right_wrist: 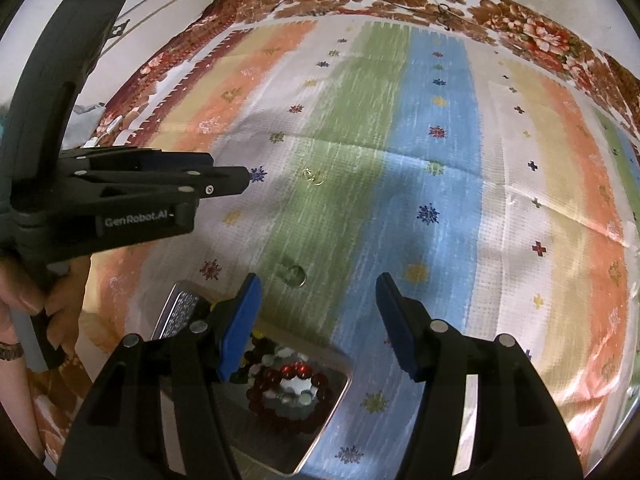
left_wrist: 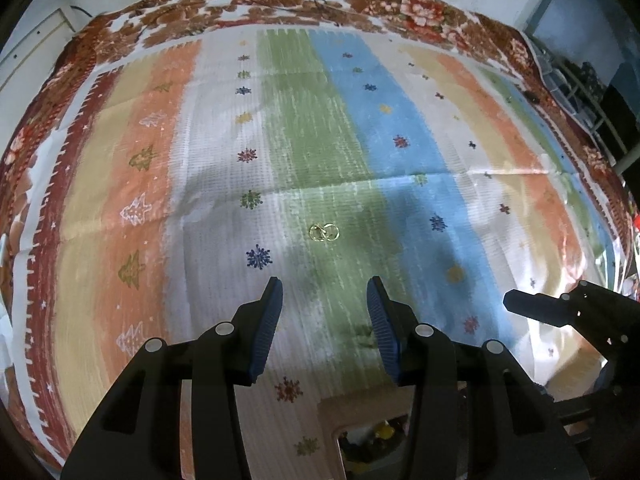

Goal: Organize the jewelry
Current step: 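Move the left gripper from the tin toward the small gold ring on the cloth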

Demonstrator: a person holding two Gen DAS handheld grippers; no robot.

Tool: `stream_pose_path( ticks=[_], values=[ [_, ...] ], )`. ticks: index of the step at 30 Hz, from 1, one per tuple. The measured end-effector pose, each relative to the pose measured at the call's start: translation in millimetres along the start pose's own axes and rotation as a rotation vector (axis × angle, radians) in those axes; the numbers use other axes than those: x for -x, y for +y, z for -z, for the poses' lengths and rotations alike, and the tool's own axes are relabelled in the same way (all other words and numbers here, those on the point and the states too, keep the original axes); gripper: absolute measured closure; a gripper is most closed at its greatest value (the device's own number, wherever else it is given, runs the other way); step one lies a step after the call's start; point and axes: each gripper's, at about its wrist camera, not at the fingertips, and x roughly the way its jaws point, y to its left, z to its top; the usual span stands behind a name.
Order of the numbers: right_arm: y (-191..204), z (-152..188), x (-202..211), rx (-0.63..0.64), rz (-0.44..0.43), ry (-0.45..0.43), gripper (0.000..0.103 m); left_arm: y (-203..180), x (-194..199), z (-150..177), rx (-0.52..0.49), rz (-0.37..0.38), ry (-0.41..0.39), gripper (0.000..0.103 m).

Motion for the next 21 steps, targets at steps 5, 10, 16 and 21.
stream_pose_path(
  ticks=[5, 10, 16, 21],
  values=[
    [-1.4, -9.1, -15.4, 0.004, -0.013, 0.043, 0.043, 3.5, -10.7, -8.0, -0.001, 0.004, 0.019, 0.059],
    [-1.5, -11.4, -37.2, 0.011, -0.043, 0.136, 0.043, 10.6, -32.1, -15.6, 0.006, -0.004, 0.062, 0.059],
    [-4.2, -18.8, -57.6, -0.022, -0.054, 0.216, 0.043, 17.3, -54.1, -24.0, 0.015, -0.015, 0.106, 0.059],
    [-2.7, -23.3, -65.8, -0.022, -0.059, 0.238, 0.043, 14.2, -60.8, -30.5, -0.009, 0.003, 0.117, 0.059]
  ],
)
